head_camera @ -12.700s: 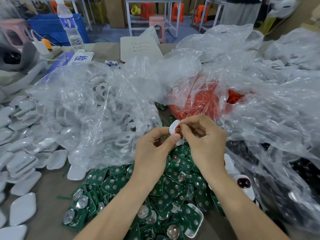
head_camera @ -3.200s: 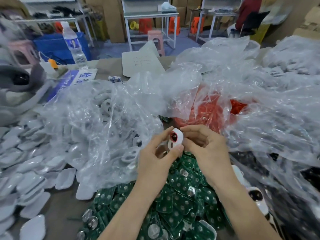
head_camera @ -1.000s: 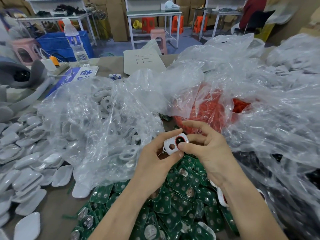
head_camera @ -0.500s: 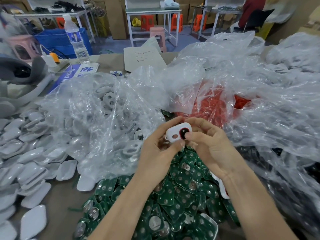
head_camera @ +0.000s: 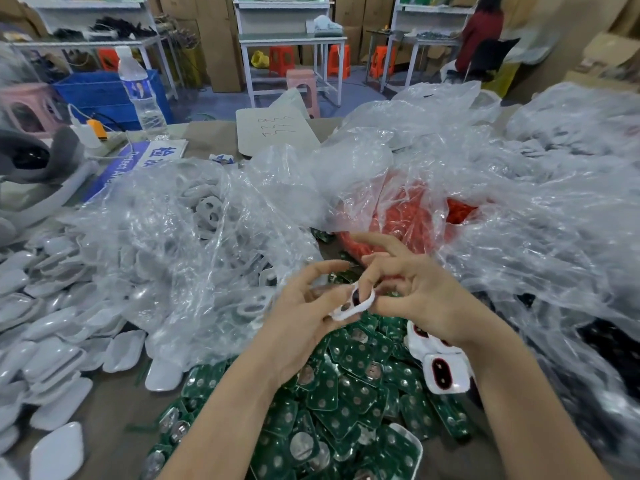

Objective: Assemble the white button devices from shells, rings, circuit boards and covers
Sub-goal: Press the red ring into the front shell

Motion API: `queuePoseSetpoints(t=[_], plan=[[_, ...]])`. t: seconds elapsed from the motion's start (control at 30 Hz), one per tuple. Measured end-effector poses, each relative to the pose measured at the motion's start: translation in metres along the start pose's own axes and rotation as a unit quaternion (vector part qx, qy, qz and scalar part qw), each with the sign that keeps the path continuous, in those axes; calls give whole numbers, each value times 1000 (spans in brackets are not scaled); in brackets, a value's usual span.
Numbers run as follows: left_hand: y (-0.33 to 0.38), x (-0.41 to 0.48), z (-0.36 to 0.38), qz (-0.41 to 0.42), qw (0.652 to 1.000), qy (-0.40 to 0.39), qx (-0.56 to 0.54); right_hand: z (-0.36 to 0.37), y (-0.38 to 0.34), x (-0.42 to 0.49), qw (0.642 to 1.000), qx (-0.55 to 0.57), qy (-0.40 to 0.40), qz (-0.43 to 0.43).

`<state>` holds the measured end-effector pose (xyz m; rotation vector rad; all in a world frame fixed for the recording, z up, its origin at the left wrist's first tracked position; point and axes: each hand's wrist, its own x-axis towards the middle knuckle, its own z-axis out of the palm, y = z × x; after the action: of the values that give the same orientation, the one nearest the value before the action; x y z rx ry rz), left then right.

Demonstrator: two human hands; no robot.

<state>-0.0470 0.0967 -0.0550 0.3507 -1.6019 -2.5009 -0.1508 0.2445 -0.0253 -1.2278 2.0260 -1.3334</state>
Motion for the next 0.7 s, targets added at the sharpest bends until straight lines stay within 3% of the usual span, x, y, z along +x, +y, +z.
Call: queuePoseSetpoints(t=[0.13, 0.23, 0.37, 0.5, 0.7], plan=[[3, -4, 1, -85, 994, -63, 24, -3, -4, -4, 997, -47, -63, 14], [3, -5, 2, -103, 992, -53, 41, -12, -13, -11, 996, -48, -70, 40], [3, -4, 1, -89, 994, -33, 57, -55, -33, -19, 992, -30, 99, 67], [0, -2, -1, -58, 997, -2, 52, -124, -42, -17, 948, -144, 254, 127], [-6, 1, -2, 15, 998, 20, 50, -211, -9, 47, 865, -333, 279, 252]])
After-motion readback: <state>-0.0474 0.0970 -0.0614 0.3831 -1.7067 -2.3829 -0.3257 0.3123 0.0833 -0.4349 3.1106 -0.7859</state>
